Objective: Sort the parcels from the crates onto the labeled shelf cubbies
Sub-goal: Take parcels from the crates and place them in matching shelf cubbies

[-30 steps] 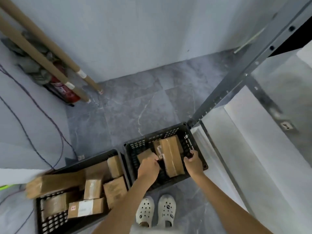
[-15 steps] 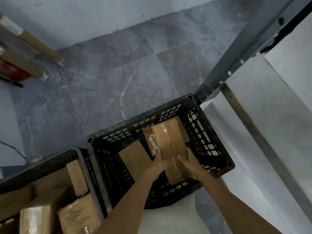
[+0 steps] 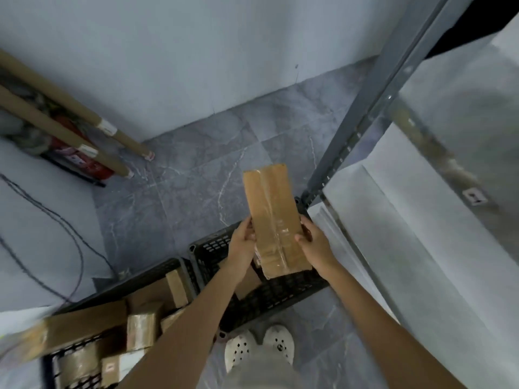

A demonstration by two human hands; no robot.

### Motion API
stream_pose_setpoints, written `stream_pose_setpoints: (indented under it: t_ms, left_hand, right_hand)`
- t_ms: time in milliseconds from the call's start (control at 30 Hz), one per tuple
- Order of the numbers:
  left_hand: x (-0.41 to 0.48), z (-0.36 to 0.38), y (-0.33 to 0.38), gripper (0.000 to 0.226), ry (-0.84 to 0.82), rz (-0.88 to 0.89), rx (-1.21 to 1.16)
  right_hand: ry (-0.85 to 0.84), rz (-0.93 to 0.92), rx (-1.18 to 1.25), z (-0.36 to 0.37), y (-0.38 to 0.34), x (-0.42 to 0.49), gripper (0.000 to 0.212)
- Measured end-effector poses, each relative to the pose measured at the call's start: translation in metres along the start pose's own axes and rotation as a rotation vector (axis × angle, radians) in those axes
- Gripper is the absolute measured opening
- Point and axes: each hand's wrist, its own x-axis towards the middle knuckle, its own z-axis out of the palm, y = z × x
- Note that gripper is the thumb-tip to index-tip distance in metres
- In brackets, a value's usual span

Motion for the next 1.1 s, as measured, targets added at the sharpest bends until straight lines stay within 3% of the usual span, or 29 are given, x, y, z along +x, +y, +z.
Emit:
stream_pose_setpoints:
  t_ms: [333, 467, 600, 700, 867, 967, 1100]
  left_hand:
    - [-0.187, -0.031, 0.276, 0.04, 0.243, 0.472, -0.092]
    - [-0.247, -0.043, 0.344, 0.037, 0.117, 0.572, -0.101]
    - [-0.311, -0.051, 0.387, 0.077, -0.252, 0.418, -0.158]
    - [-0.35, -0.06, 0.407, 0.098, -0.441, 0.469, -0.145]
    - [-0.404, -0.049, 0.431, 0.055, -0.353, 0.72, -0.021]
    - [-0.433, -0.03, 0.436, 0.045, -0.308, 0.833, 0.028]
    - [-0.471, -0.003, 0.43, 0.055, -0.248, 0.983, 0.193]
  right_hand:
    - [0.074, -0.388, 0.267, -0.101, -0.28, -0.16, 0.047]
    - [0.125, -0.563, 0.329, -0.127, -0.343, -0.223, 0.045]
    - [0.182, -0.687, 0.38, -0.147, -0.381, -0.293, 0.042]
    - [0.283, -0.762, 0.367, -0.155, -0.399, -0.344, 0.04]
    - [0.383, -0.82, 0.305, -0.161, -0.41, -0.406, 0.039]
    - [0.462, -0.8, 0.308, -0.161, -0.412, -0.438, 0.072]
    - [0.552, -0.683, 0.284, -0.167, -0.4, -0.47, 0.127]
